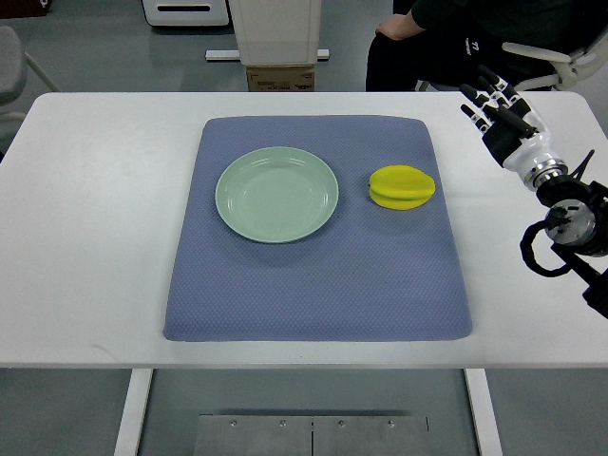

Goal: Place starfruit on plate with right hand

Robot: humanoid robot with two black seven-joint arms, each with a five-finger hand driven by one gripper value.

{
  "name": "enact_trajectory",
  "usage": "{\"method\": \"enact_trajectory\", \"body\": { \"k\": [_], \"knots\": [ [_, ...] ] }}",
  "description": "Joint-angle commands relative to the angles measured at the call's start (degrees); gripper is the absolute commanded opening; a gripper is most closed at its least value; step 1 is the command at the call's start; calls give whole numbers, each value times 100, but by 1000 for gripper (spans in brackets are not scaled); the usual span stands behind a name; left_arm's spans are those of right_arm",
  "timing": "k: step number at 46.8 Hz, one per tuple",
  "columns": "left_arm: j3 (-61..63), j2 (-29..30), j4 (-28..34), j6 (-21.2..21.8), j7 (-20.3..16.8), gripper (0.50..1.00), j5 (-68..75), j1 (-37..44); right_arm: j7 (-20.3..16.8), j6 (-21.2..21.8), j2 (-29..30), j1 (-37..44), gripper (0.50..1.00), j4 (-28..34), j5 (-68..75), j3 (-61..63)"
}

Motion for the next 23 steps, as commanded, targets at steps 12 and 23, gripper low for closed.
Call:
{"method": "enact_trajectory", "body": {
  "k": [12, 23],
  "knots": [
    [3, 0, 0, -1, 0, 1000, 1, 5, 3, 21, 570, 519, 1000, -1344, -71, -44],
    [3, 0, 0, -1, 0, 1000, 1, -3, 20, 48, 711, 528, 1000, -1706, -71, -35]
  ]
}}
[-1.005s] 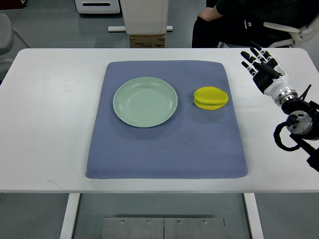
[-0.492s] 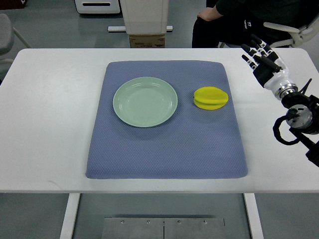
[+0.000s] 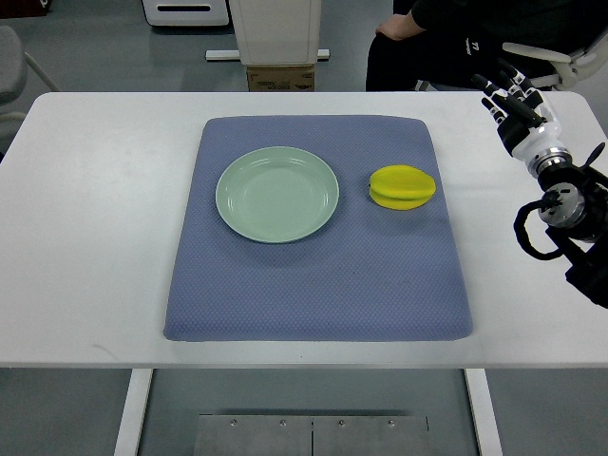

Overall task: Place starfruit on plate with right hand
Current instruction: 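Reach the right hand toward the yellow starfruit beside the plate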

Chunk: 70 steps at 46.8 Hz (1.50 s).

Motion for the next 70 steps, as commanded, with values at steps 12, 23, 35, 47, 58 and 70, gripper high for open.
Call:
{"method": "enact_trajectory", "body": {
  "k": [12, 23, 35, 47, 58, 70],
  "knots": [
    [5, 0, 0, -1, 0, 1000, 1, -1, 451, 123, 1, 20, 1000, 201, -446, -300],
    [5, 0, 0, -1, 0, 1000, 1, -1, 690, 53, -403, -6, 1000, 1388, -1387, -625],
    [5, 0, 0, -1, 0, 1000, 1, -1, 698, 44, -878, 187, 1000, 1995, -2591, -1627],
    [5, 0, 0, -1, 0, 1000, 1, -1, 839, -333, -1045, 705, 1000, 2004, -3523, -2988],
    [5, 0, 0, -1, 0, 1000, 1, -1, 1068, -808, -1045, 1172, 1000, 1995, -3682, -4061],
    [5, 0, 0, -1, 0, 1000, 1, -1, 1103, -984, -1036, 1233, 1000, 1986, -3699, -4606]
  ]
}}
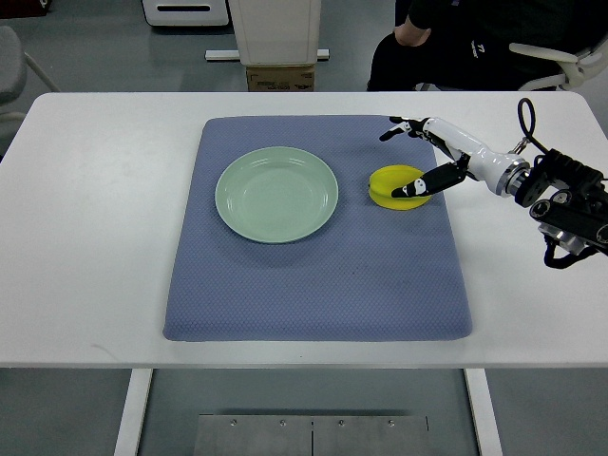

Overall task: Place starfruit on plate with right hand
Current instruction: 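Reach the right hand toward the yellow starfruit beside the plate, then close the right hand fingers around the starfruit and lift it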

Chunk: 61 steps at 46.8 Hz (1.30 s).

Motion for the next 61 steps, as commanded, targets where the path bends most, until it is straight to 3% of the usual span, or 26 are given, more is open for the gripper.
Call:
{"method": "enact_trajectory", "body": {
  "k": [1, 11, 36, 61],
  "knots": [
    [1, 0, 0, -1, 0, 1000, 0, 4, -1, -68, 10, 5, 1000, -16, -1, -181],
    [1, 0, 0, -1, 0, 1000, 0, 4, -18, -490, 54, 23, 1000, -69, -1, -647],
    [-8, 0, 0, -1, 0, 1000, 0, 4, -168, -490, 318, -100, 998, -491, 60, -656],
    [1, 0, 0, -1, 0, 1000, 0, -4, -203, -473, 511, -232, 906, -781, 86, -718]
  ]
}}
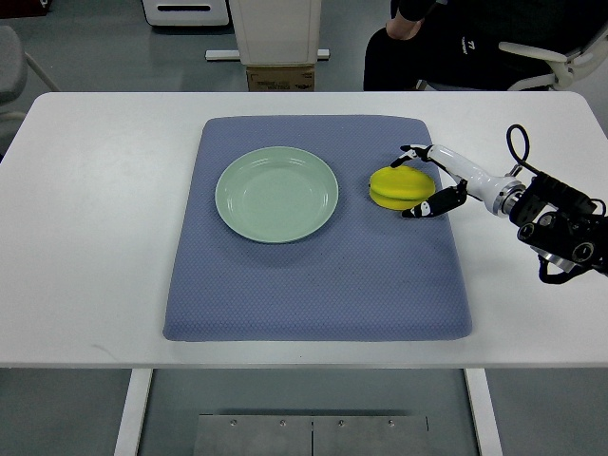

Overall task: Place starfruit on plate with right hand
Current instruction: 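Close the right hand fingers around the starfruit and lift it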

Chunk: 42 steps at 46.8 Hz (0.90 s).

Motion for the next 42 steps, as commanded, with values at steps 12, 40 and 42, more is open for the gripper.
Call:
{"method": "enact_trajectory", "body": {
  "k": [12, 40, 42],
  "knots": [
    [3, 0, 0, 0, 0, 1000, 0, -5, -17, 44, 145, -80, 500, -226, 17, 9],
    [3, 0, 0, 0, 0, 1000, 0, 3, -97, 61, 137, -10, 500, -235, 615, 88],
    [3, 0, 0, 0, 0, 1000, 0, 3, -105, 61, 136, 8, 500, -235, 633, 132]
  ]
}}
